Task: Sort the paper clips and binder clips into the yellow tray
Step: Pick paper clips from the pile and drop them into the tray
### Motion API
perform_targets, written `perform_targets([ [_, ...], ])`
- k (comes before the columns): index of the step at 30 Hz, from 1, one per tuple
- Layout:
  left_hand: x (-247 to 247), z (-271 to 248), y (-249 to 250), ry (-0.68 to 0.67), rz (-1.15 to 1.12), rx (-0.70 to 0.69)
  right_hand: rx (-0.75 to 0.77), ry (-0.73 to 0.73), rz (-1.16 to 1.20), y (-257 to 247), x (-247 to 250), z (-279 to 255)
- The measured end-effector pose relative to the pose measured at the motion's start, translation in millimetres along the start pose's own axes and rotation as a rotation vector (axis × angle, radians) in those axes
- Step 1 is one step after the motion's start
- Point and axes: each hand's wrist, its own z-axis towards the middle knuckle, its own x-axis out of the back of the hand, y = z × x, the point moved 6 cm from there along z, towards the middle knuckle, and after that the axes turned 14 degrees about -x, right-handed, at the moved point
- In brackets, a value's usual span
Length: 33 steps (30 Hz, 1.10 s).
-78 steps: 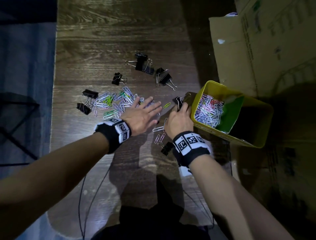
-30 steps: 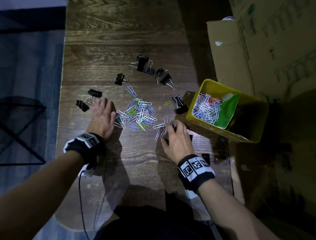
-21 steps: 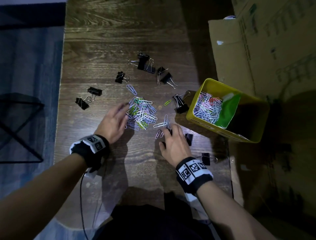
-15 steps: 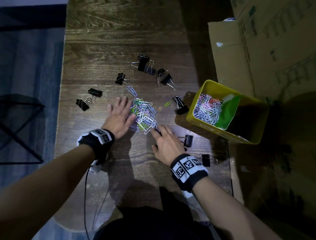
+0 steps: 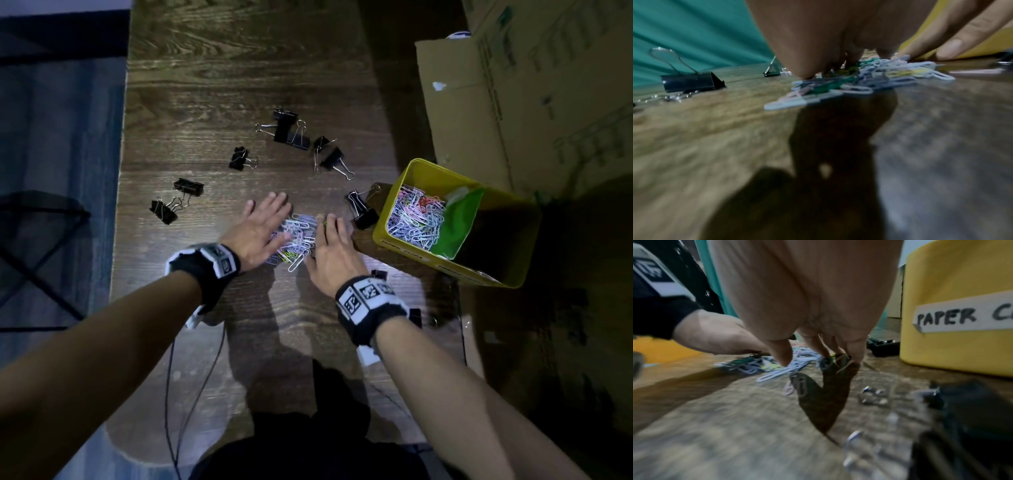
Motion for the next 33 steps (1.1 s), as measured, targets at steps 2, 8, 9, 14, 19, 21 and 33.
perform_targets([
  [2, -12, -15, 11, 0.005, 0.001, -0.033, -0.002, -0.007, 0.016, -8, -16, -17],
  [8, -42, -59, 48, 0.045, -0.041, -0.034, -0.069, -0.048, 0.103, -34, -72, -65],
  [9, -46, -64, 53, 0.052, -0.059, -0.033, -0.046, -0.078, 0.102, -36, -75, -73],
  [14, -29, -59, 57, 0.159, -0.122, 0.000, -0.025, -0.004, 0.295, -17, -42, -80],
  [19, 12, 12, 54, 0.027, -0.017, 0.007, -0.060, 0.040, 0.292, 3, -2, -39],
  [21, 12, 28, 56, -0.138, 0.013, -0.018, -0.043, 0.015, 0.215, 6, 8, -17],
  [33, -19, -75, 43, -0.023, 0.033, -0.144, 0.093, 0.034, 0.105, -12, -46, -77],
])
